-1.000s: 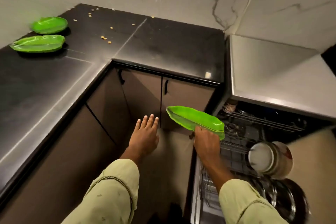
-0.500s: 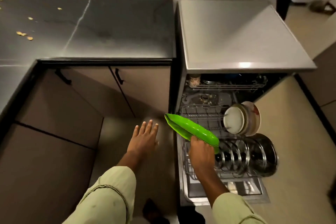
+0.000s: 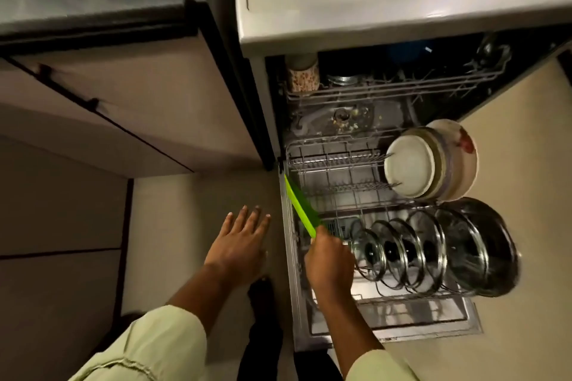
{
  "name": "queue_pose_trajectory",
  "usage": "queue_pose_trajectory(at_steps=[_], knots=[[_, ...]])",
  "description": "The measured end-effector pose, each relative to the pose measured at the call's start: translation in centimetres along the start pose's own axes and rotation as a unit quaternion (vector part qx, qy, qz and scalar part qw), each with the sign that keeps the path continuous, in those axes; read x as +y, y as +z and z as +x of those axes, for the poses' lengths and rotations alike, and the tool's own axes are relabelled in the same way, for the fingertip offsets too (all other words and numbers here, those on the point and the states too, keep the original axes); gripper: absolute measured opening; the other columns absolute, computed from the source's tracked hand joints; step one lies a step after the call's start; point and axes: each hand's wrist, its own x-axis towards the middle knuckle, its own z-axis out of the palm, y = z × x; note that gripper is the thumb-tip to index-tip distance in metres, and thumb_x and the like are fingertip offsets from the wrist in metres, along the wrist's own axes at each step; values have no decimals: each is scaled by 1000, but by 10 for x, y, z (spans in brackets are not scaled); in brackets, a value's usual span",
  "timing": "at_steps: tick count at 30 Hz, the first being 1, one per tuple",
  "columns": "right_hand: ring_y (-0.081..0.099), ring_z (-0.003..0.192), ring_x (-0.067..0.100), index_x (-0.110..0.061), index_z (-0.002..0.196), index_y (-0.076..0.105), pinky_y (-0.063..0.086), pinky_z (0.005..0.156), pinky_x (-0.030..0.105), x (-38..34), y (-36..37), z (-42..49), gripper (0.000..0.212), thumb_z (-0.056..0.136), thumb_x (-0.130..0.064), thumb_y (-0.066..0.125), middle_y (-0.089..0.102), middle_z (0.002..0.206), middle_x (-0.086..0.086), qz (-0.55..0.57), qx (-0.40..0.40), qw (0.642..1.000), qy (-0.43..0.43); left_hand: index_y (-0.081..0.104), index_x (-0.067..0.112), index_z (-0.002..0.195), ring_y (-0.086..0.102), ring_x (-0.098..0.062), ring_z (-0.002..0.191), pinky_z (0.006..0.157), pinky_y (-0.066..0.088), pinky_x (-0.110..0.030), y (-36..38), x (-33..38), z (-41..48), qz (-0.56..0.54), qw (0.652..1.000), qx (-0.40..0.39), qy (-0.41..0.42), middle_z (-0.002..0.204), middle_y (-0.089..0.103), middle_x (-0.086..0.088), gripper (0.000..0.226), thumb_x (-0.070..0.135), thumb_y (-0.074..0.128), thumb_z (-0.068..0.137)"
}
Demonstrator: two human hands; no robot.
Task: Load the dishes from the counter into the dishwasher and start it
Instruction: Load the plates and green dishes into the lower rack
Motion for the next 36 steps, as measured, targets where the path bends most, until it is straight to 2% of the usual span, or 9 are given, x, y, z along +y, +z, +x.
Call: queue_pose_trajectory(at_steps=[4,7,10,16,22,27,31,34,36], knots=[[68,96,25,-15,114,62,47,70,29,13,45,51,21,99,-18,48,70,103,7,43,18,998,36,-9,22,158,-19,-28,150,122,-11,-44,35,-1,78,6,999,-26,22,163,-20,-5,71,37,35,105],[66,94,34,-10,108,65,38,66,30,17,69,81,18,95,-13,52,70,98,15,113,30,992,49,-8,20,158,-16,-27,151,123,-7,-47,57,-4,124,25,999,-32,36,164,-18,-6,71,37,35,104],[64,96,39,-10,108,65,43,69,35,18,86,111,19,94,-13,53,69,99,18,135,42,989,35,-5,17,159,-10,-28,152,123,-2,-49,73,-7,161,40,998,-16,46,165,-15,-7,72,35,38,103],[63,94,37,-7,100,66,27,64,28,13,103,163,14,94,-11,54,70,97,18,181,72,980,25,-4,16,159,-10,-29,152,123,-2,-47,86,-16,211,32,998,-12,51,165,-15,-8,77,32,45,101],[61,79,33,-4,85,64,16,56,26,8,107,197,11,93,-9,57,67,83,16,216,93,972,24,-3,19,159,-9,-28,152,123,-1,-50,87,-18,246,22,998,-12,58,165,-14,-5,79,30,48,99],[61,75,31,-11,77,61,20,56,25,5,108,214,14,91,-10,59,67,80,13,209,114,971,13,0,17,159,-9,-28,152,121,-2,-51,80,-23,263,37,998,-30,50,165,-15,-6,81,29,52,98],[56,68,26,-6,83,68,24,52,23,0,104,223,11,90,-10,61,65,77,7,204,126,971,-21,-1,19,159,-10,-28,152,122,-2,-53,77,-28,268,44,997,-37,54,165,-15,-4,79,27,49,99],[44,63,20,-11,74,61,21,52,27,-4,101,227,16,90,-9,60,52,70,1,200,121,972,-30,-3,20,159,-10,-28,152,121,-1,-54,76,-32,273,44,997,-40,56,165,-14,-3,80,28,50,99],[47,67,25,-16,72,54,18,56,27,-7,104,229,20,91,-10,59,55,72,7,187,113,976,-27,-4,19,159,-9,-28,152,121,0,-54,76,-33,276,44,997,-41,56,166,-14,-3,84,28,52,98]])
